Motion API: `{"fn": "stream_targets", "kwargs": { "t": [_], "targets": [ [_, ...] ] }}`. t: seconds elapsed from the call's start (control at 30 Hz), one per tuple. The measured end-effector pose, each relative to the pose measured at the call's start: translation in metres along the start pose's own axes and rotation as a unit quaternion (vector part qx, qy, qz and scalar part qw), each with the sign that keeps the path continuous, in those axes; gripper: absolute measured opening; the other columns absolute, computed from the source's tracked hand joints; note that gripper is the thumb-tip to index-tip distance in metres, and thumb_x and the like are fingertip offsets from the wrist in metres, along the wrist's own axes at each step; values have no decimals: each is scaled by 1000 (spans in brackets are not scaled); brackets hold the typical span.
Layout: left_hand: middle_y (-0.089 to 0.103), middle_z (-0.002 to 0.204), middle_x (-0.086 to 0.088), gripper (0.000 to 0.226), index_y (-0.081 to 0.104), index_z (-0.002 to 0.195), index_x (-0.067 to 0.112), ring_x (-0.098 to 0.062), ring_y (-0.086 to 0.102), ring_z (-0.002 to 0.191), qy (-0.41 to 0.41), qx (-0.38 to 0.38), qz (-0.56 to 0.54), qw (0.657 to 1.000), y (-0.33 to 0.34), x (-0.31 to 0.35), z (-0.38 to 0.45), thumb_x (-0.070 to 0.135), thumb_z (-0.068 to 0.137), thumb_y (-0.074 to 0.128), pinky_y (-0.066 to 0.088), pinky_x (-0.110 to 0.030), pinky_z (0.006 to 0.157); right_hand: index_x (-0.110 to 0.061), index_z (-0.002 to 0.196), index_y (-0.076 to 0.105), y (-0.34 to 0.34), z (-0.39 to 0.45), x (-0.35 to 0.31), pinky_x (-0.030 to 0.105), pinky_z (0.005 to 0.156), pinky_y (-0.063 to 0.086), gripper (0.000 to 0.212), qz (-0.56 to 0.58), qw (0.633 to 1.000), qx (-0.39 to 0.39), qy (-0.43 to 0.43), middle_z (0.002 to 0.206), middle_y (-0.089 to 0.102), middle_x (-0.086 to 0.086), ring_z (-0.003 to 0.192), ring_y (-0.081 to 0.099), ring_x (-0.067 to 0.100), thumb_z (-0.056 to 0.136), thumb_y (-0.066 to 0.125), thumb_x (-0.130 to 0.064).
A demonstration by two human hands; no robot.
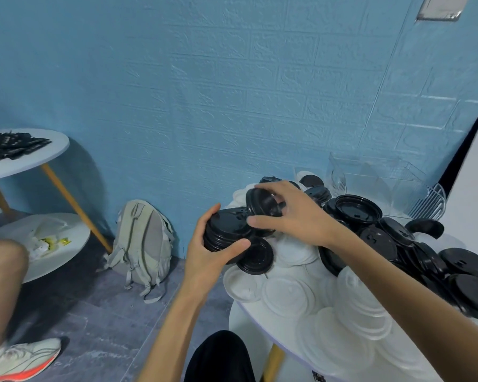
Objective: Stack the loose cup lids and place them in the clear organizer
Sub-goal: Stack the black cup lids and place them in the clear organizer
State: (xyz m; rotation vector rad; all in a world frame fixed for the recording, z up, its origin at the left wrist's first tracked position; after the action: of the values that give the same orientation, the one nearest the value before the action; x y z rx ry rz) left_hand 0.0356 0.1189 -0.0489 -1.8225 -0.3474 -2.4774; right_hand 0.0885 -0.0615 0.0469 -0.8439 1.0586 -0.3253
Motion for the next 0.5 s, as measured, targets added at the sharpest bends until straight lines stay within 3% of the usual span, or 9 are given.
{"fn": "stream_targets", "kwargs": {
  "t": [0.1, 0.23, 0.33, 0.5],
  "targets": [
    [68, 131, 9, 94, 50, 144, 37, -9, 66, 119, 7, -17, 3, 1000, 10, 3, -1, 12, 65, 95, 54, -27, 100, -30, 147, 45, 14, 1, -11, 33, 109, 44, 85, -24, 999, -40, -10, 131, 56, -12, 119, 56, 6, 75, 85, -52],
    [70, 127, 16, 106, 40, 150, 39, -5, 66, 119, 6, -29, 3, 1000, 14, 5, -2, 11, 64, 95, 53, -28, 103, -34, 130, 57, 20, 5, -15, 26, 102, 47, 65, -26, 998, -54, -9, 121, 63, -20, 109, 59, -2, 74, 85, -54],
    [70, 128, 14, 105, 38, 149, 44, -8, 66, 121, 8, -35, 9, 999, 14, 5, -3, 3, 69, 92, 53, -34, 104, -34, 129, 62, 24, 8, -16, 29, 106, 47, 64, -18, 998, -62, -12, 121, 66, -20, 112, 61, -3, 73, 86, -54],
    [72, 124, 10, 97, 43, 147, 38, -10, 68, 117, 21, -6, -15, 1000, 15, 8, -5, -5, 72, 86, 55, -29, 98, -33, 131, 64, 29, 12, -17, 27, 107, 47, 68, 18, 998, -65, -1, 121, 68, -20, 111, 63, -4, 70, 90, -49]
  ]
}}
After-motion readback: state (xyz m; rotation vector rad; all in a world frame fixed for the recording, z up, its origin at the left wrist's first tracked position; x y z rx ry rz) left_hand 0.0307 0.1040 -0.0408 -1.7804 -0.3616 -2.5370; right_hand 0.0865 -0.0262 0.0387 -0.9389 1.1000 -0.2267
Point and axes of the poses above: each hand's wrist, its own z-axis towards the middle knuckle, its own y-axis out of the palm, x = y × z, the point moved 3 cm from there along z, towards the middle knuckle
